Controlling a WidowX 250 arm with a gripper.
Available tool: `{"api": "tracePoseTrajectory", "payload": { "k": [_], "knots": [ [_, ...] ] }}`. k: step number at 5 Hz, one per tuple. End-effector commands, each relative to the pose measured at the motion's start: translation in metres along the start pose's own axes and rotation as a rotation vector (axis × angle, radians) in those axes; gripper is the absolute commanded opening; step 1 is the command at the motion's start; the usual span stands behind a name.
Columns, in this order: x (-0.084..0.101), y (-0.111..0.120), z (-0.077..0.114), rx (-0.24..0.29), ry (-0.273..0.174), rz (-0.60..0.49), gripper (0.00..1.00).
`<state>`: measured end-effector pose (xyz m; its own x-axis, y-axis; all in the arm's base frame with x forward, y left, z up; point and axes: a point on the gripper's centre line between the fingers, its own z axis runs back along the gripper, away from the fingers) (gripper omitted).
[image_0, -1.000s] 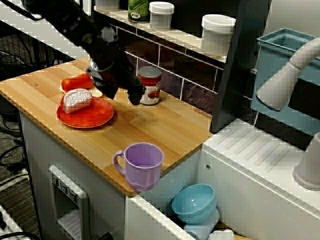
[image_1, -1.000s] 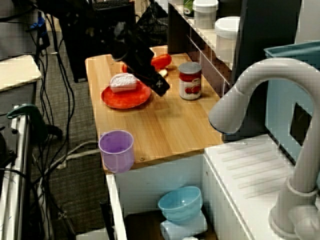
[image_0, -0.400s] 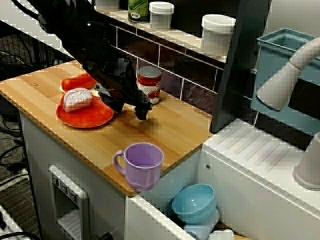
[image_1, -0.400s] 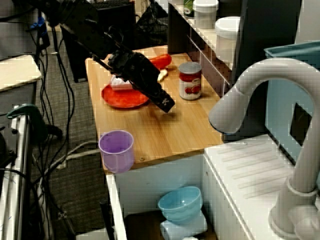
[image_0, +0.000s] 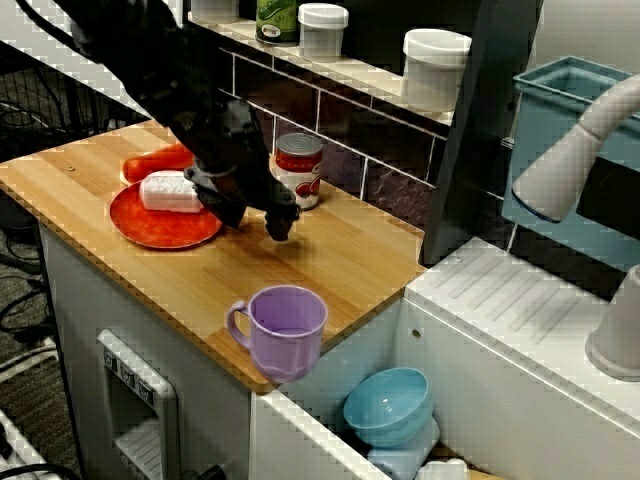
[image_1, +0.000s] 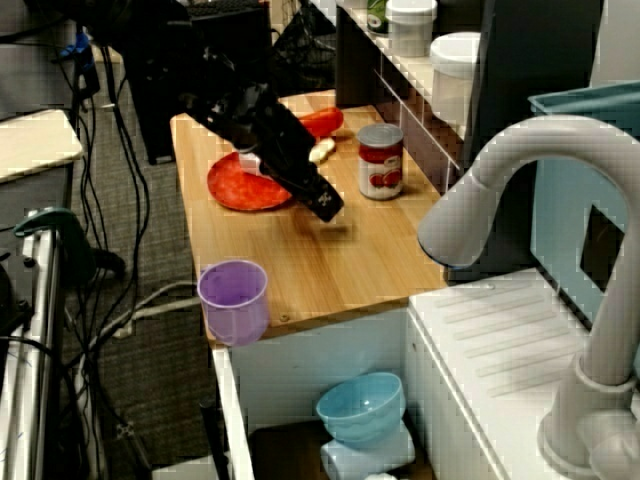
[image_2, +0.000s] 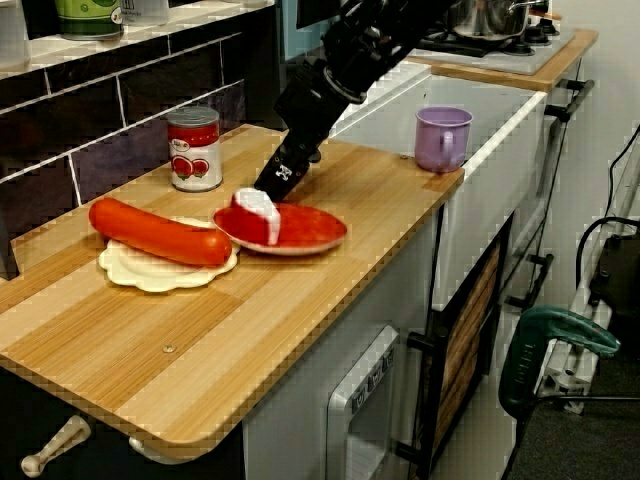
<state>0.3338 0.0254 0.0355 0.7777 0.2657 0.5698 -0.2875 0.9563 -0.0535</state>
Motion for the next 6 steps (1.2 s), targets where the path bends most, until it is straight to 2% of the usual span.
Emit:
{"api": "tracePoseTrajectory", "payload": {
  "k": [1, 4, 6],
  "knots": [
    [0.025, 0.004, 0.023, -0.025, -0.056, 0.026, 1.0],
    [0.049, 0.004, 0.023, -0.028, -0.078, 0.066, 1.0],
    [0.056, 0.001, 0.016, -0.02, -0.076, 0.076, 1.0]
  ]
}}
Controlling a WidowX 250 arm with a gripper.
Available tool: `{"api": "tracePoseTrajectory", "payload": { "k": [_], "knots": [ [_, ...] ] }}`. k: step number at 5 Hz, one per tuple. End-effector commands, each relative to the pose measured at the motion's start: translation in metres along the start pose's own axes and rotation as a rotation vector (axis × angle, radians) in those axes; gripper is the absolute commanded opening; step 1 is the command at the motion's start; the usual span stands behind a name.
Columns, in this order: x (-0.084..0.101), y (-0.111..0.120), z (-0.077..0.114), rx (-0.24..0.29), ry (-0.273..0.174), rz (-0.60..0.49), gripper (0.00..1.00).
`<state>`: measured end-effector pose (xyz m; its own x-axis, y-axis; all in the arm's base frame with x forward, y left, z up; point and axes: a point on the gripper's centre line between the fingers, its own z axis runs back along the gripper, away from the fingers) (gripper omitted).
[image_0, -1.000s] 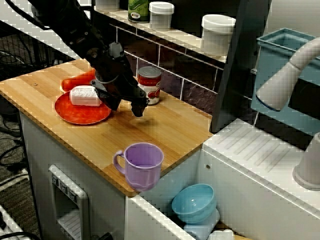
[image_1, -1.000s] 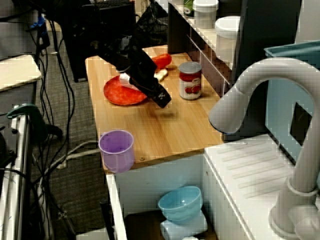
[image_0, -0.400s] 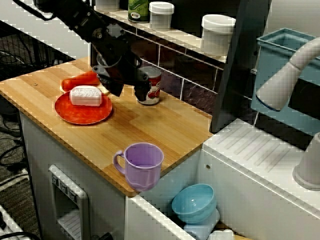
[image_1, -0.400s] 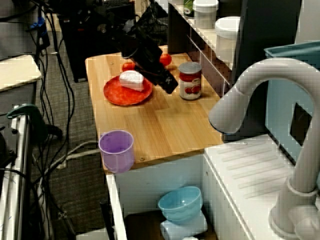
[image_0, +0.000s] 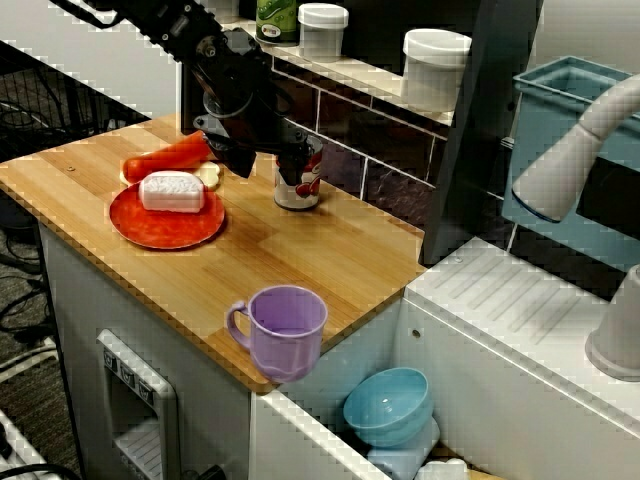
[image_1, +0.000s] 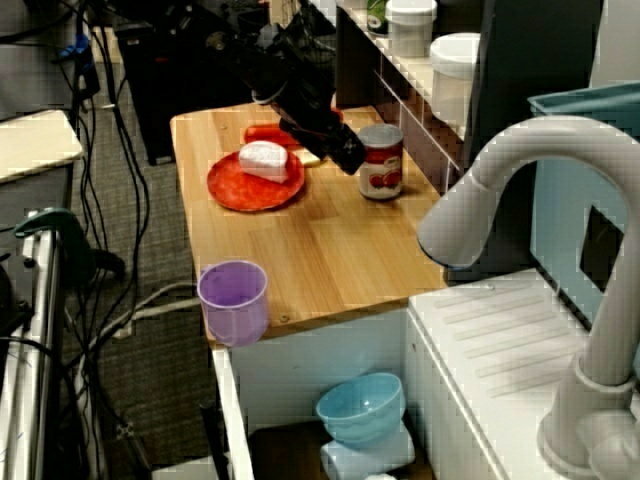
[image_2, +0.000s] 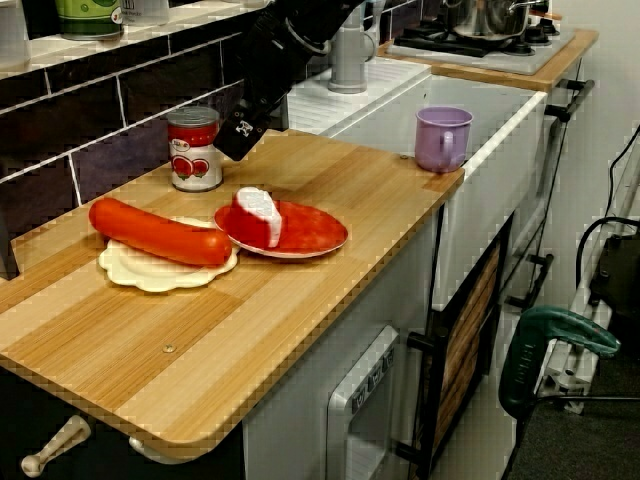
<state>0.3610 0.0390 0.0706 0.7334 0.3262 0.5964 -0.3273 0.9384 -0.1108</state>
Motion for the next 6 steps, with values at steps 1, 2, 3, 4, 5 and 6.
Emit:
{"api": "tracePoseTrajectory", "payload": {
  "k": [1, 2, 3, 4, 5, 6],
  "knots": [
    [0.014, -0.003, -0.001, 0.008, -0.038, 0.014, 1.0],
    [0.016, -0.004, -0.005, 0.013, -0.037, 0.02, 1.0],
    [0.019, -0.005, -0.008, 0.016, -0.034, 0.026, 1.0],
    [0.02, -0.005, -0.01, 0.016, -0.031, 0.034, 1.0],
    [0.021, -0.005, -0.013, 0.02, -0.03, 0.035, 1.0],
    [0.022, -0.005, -0.016, 0.022, -0.027, 0.036, 1.0]
  ]
}}
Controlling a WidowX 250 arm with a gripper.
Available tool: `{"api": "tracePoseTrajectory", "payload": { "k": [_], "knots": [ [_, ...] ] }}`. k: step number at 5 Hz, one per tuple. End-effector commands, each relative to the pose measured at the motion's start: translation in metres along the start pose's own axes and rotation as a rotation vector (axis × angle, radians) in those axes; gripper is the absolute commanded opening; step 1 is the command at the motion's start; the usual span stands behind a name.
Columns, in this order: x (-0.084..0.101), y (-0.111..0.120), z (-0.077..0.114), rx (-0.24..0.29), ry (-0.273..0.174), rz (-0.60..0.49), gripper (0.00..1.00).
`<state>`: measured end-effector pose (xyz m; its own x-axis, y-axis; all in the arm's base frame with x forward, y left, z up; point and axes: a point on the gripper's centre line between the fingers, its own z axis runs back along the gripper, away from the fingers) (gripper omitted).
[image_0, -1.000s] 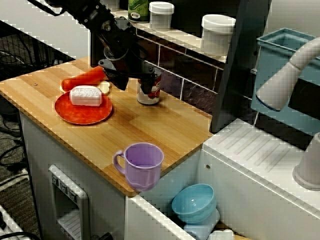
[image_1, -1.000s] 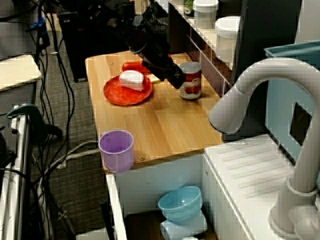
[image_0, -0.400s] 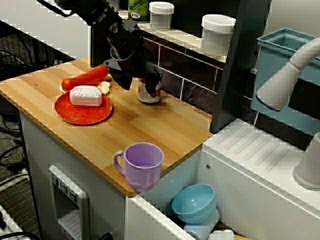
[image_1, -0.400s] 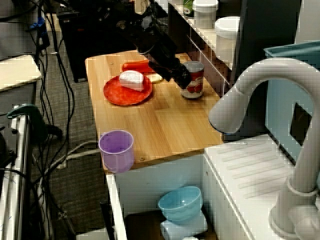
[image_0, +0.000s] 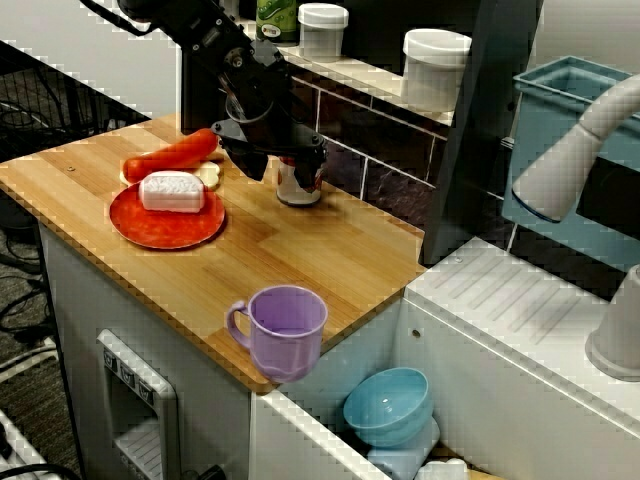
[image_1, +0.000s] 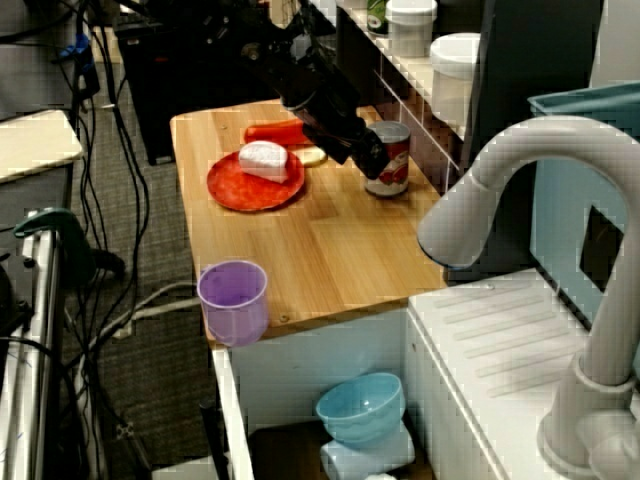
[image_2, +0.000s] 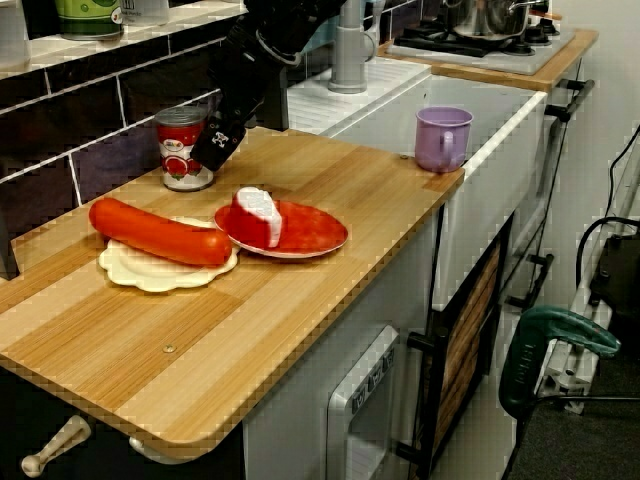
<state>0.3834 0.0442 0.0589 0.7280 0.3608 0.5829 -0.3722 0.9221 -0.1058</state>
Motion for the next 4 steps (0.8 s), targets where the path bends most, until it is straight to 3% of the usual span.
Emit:
{"api": "tracePoseTrajectory", "payload": {
  "k": [1, 4],
  "knots": [
    [0.0119, -0.0042, 0.0072, -0.012, -0.036, 0.003, 1.0],
    [0.0142, -0.0071, 0.0015, -0.01, -0.056, -0.001, 1.0]
  ]
}}
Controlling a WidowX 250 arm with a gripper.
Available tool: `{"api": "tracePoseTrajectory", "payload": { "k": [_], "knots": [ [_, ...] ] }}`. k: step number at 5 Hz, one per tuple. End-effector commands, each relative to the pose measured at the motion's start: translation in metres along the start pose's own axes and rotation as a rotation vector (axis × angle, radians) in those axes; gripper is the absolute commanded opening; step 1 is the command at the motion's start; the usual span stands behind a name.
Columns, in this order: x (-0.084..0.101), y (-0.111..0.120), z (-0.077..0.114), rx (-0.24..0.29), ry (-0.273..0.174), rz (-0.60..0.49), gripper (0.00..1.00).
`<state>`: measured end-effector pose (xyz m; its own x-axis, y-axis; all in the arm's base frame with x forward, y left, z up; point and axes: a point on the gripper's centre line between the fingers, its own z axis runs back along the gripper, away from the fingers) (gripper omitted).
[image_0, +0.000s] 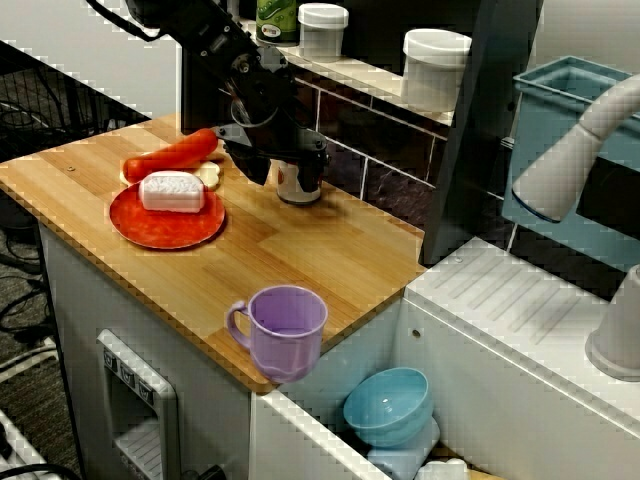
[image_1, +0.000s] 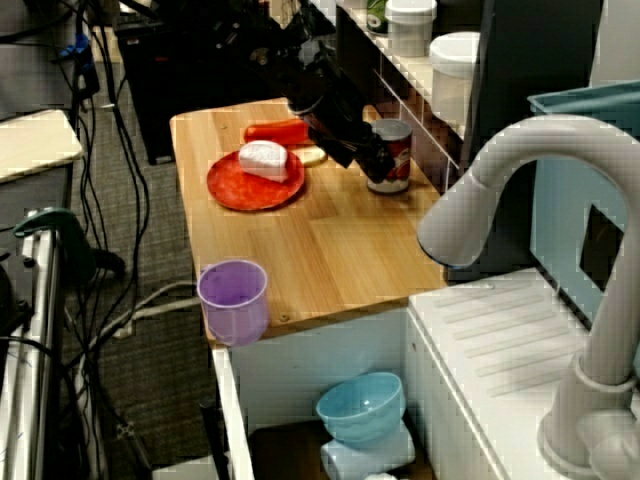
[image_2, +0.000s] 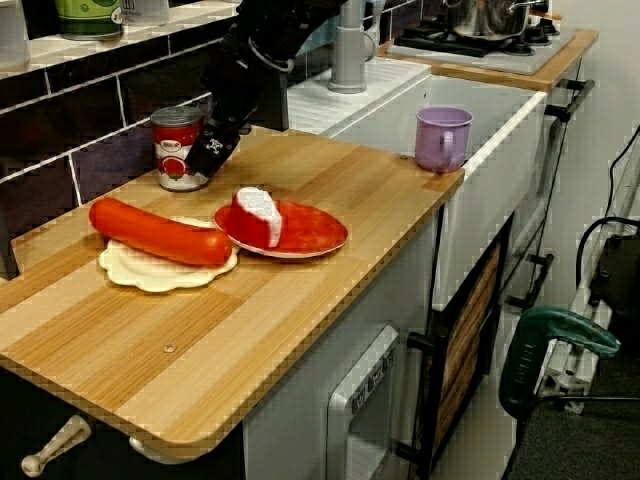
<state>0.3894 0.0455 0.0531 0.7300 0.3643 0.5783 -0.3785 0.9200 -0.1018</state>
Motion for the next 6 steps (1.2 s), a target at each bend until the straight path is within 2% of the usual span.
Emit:
{"api": "tracePoseTrajectory", "payload": {
  "k": [1, 6],
  "knots": [
    [0.0135, -0.0075, 0.0077, -0.015, -0.069, -0.008, 1.0],
    [0.0219, -0.0051, 0.0056, -0.015, -0.102, -0.008, 1.0]
  ]
}}
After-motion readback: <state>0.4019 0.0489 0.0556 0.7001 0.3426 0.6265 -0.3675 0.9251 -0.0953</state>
